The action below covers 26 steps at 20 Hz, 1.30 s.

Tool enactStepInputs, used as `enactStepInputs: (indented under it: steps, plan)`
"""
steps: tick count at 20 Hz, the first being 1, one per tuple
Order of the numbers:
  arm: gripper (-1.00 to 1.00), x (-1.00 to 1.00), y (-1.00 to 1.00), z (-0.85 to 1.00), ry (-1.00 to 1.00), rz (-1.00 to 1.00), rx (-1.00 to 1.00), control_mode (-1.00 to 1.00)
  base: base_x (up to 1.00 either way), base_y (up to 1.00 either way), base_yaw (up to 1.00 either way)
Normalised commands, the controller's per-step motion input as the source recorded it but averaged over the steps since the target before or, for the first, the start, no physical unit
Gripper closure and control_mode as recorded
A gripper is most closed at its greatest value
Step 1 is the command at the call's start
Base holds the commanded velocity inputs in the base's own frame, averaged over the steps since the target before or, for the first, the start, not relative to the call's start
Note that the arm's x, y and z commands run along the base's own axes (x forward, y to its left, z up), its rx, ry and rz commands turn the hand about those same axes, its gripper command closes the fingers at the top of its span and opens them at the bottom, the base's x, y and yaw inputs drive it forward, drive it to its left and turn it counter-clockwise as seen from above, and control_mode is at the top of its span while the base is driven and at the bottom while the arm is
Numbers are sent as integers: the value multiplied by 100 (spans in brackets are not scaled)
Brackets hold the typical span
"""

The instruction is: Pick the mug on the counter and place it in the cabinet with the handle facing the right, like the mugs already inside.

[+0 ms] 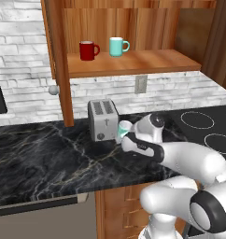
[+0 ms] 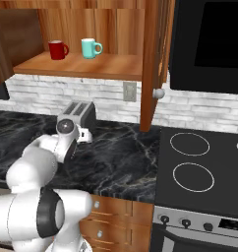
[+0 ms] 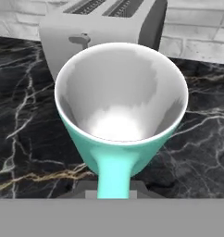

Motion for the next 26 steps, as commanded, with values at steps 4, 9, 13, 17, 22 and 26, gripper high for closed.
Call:
enactStepInputs:
  steps: [4,9,13,17,22,26]
  plan:
    - [100,-15,8,62,0,0,7,-100,0,0,0]
    - [100,-30,24,58,0,0,1,-100,0,0,0]
    - [100,-47,27,61,0,0,0,-100,0,0,0]
    - [100,-41,11,39,0,0,0,-100,0,0,0]
    - [100,-24,0,46,-1,2,0,-100,0,0,0]
    - [100,-2,0,50,-1,10,4,-100,0,0,0]
